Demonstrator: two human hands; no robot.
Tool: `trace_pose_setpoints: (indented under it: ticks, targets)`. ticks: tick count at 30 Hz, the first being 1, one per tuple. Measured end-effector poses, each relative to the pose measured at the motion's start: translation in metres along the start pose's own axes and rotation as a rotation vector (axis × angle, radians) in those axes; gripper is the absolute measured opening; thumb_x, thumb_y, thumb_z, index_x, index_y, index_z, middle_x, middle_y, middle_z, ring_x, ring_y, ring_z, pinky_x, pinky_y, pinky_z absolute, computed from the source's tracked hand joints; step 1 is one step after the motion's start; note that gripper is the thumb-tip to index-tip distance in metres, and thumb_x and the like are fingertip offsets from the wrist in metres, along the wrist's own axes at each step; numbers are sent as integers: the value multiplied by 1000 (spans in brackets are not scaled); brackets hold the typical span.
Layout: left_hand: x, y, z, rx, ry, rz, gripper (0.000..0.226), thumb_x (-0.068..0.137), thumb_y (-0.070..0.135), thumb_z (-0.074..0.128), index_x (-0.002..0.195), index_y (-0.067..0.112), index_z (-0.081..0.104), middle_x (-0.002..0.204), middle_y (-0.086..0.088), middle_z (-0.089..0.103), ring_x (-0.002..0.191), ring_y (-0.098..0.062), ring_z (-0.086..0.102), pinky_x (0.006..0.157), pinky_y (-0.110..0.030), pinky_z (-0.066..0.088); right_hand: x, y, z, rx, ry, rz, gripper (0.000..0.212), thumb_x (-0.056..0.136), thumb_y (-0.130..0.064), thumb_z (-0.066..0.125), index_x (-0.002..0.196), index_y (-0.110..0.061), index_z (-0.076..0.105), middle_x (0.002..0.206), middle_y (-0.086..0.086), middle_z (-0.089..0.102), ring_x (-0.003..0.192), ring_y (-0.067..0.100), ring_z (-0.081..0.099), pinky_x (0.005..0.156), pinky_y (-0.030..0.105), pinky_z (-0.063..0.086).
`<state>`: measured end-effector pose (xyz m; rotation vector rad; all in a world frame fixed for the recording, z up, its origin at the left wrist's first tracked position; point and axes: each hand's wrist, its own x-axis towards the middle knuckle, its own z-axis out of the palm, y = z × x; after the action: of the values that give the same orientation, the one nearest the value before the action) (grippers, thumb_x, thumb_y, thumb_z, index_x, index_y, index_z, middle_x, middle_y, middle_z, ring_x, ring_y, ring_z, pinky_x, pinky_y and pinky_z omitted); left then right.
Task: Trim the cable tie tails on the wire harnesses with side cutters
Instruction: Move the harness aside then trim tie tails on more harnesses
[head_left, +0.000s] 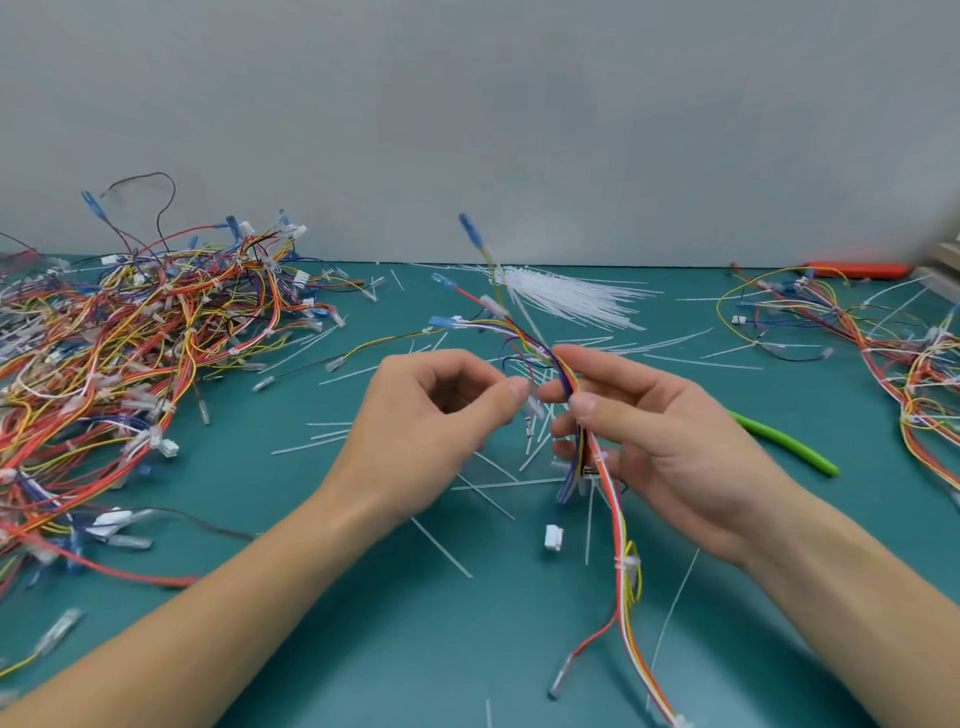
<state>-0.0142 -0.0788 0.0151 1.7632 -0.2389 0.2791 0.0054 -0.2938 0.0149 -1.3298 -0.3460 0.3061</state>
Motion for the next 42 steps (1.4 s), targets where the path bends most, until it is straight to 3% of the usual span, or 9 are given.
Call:
trace_pose_setpoints:
  ticks: [4,7,9,14,18,25,30,38,42]
  targets:
    - [-2,4,2,-71,-62,-107,16,86,43,73,91,29,78,87,3,80,68,-15,73,48,-24,49,-6,6,13,-467,32,-253,48,87,-13,78,125,-41,73,111,-6,79,86,14,65,79,34,60]
    - [-3,-1,4,-90,-23,-139,18,94,36,73,88,20,78,84,2,78,70,-11,69,48,-27,50,-10,10,22,-669,65,-304,51,87,-14,82,127,-44,72,108,-17,78,84,22,62,74,40,59]
    - [-2,-2,4,-130,-22,-156,19,97,29,71,90,11,76,85,-1,77,74,-10,68,50,-27,51,-12,10,24,-724,91,-311,52,85,-17,85,128,-42,71,109,-22,76,85,10,65,75,32,58]
    - [1,-2,0,-255,-37,-229,18,95,28,69,101,13,76,101,-15,74,83,-12,67,56,-24,51,-10,10,21,-672,154,-241,33,84,-20,86,109,-34,72,99,-13,75,92,12,71,75,25,59]
    - [4,-2,-5,-381,-42,-299,12,95,28,67,101,19,74,102,-3,76,81,-13,70,57,-22,50,-8,8,17,-678,165,-163,25,87,-17,82,98,-28,63,92,-10,76,90,12,72,83,41,60]
    - [8,-2,-11,-627,-62,-340,17,90,31,66,104,22,70,104,1,76,73,-14,72,60,-25,58,-11,3,18,-907,221,-227,12,89,-23,74,90,-36,75,89,-20,72,92,5,65,82,24,51]
    - [7,-3,-7,-726,-96,-376,18,91,33,65,106,24,68,101,0,74,72,-15,70,59,-27,57,-11,1,19,-714,111,-174,16,96,-25,71,81,-26,77,71,-11,71,55,-1,54,55,7,39]
    - [1,-1,-2,-689,-203,-426,48,81,22,77,124,16,55,104,-9,70,74,-24,72,64,-32,61,-7,5,15,-693,175,-224,16,97,-23,72,83,-26,76,70,-8,69,59,0,53,60,12,43]
    - [1,1,-2,-680,-198,-416,40,80,13,76,118,12,63,107,-11,76,76,-24,76,64,-30,61,-6,6,16,-395,217,-115,16,99,-19,69,86,-16,76,68,0,67,59,13,60,59,26,54]
